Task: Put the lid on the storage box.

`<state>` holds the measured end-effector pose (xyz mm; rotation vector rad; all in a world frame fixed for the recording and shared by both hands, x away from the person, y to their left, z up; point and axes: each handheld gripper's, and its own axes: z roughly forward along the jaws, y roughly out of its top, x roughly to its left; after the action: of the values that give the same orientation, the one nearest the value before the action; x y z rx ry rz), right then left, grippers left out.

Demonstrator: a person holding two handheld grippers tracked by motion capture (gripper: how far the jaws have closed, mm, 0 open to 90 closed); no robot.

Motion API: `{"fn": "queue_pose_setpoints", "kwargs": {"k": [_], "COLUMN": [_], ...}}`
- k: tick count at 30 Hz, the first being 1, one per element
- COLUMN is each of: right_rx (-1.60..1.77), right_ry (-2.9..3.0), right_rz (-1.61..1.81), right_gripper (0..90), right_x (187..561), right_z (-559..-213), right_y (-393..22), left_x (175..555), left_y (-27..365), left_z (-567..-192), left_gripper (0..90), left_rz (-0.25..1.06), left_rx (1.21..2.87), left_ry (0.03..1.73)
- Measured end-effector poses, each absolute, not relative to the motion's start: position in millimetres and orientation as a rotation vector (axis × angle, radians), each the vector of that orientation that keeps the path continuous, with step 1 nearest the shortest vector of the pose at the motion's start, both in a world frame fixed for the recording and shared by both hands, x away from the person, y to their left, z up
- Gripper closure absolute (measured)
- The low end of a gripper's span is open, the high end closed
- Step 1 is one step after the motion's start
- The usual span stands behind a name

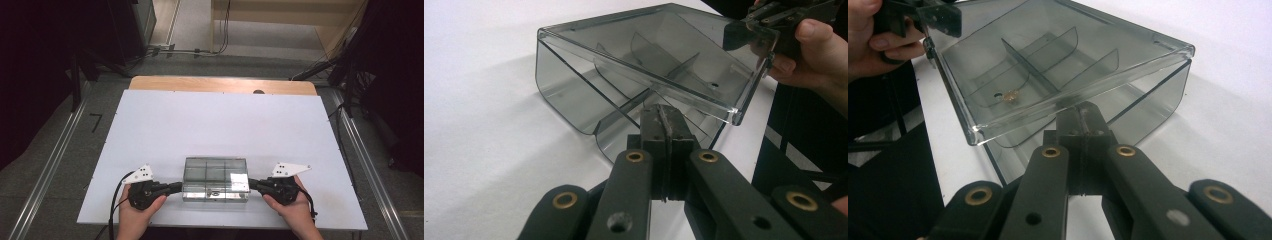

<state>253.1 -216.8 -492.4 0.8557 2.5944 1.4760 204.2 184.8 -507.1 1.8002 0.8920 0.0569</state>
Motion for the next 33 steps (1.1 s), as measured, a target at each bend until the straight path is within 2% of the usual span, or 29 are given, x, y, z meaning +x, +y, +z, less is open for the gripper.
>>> {"fn": "queue_pose_setpoints", "kwargs": {"k": [33], "right_rx": [0.764], "right_ry": [2.633], "right_rz": [1.430], "right_gripper": [87.1], "right_x": [253], "right_z": [-485], "right_y": [-225], "left_x": [203], "left_y": [184], "left_z": [-498], "left_gripper": [90.0], "left_rz": [0.051], "left_rx": [1.824], "left_ry": [0.848]}}
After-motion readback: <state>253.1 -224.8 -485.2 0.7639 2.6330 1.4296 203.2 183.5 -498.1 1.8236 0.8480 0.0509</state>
